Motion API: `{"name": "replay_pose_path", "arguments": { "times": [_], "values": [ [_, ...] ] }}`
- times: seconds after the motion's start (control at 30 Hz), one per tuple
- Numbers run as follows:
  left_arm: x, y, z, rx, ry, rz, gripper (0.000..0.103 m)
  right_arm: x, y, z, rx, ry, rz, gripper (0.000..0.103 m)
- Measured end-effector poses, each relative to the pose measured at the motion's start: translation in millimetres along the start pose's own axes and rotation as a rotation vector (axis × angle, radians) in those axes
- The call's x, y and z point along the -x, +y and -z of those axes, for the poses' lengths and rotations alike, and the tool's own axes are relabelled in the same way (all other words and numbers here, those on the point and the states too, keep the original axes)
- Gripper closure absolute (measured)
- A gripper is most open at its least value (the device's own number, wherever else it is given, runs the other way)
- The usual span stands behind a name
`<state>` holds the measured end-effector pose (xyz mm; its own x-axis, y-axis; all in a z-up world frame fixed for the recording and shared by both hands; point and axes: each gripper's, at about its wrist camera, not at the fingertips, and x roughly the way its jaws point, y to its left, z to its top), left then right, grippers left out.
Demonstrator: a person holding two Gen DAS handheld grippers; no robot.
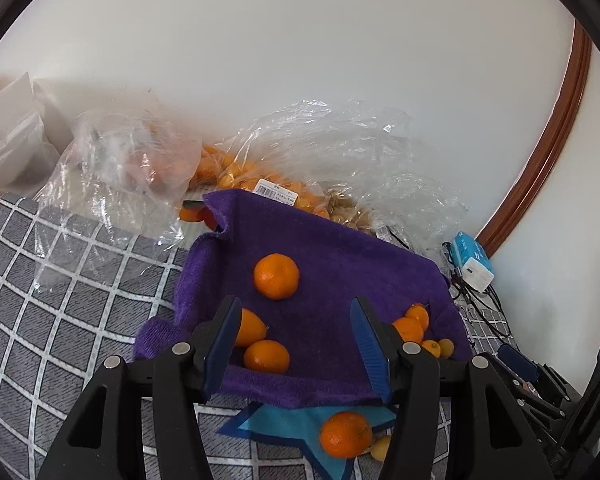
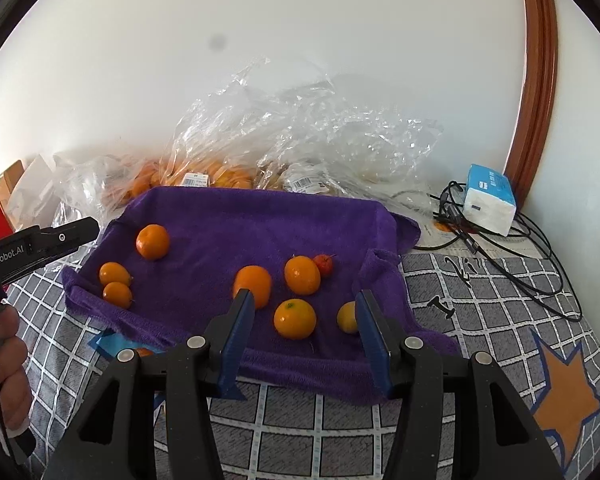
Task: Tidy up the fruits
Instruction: 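Open the right tool to drop its orange while the left tool releases its orange onto the towel, then withdraw both open tools from the towel toward the fruit on the bedspread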
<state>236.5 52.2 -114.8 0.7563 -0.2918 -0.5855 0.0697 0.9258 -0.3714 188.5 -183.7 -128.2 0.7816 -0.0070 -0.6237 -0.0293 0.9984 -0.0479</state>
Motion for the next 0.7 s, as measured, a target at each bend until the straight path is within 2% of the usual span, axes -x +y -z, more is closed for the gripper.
{"name": "replay_pose_path", "arguments": {
  "times": [0.3,0.7],
  "values": [
    [32,40,30,0.006,0.007,-0.082,0.048,17,14,26,-0.017,0.017,-0.013,0.049],
    [45,78,63,0.006,0.023,-0.176,0.048,14,37,48,-0.016,0.054,-0.059,0.049]
  ]
}}
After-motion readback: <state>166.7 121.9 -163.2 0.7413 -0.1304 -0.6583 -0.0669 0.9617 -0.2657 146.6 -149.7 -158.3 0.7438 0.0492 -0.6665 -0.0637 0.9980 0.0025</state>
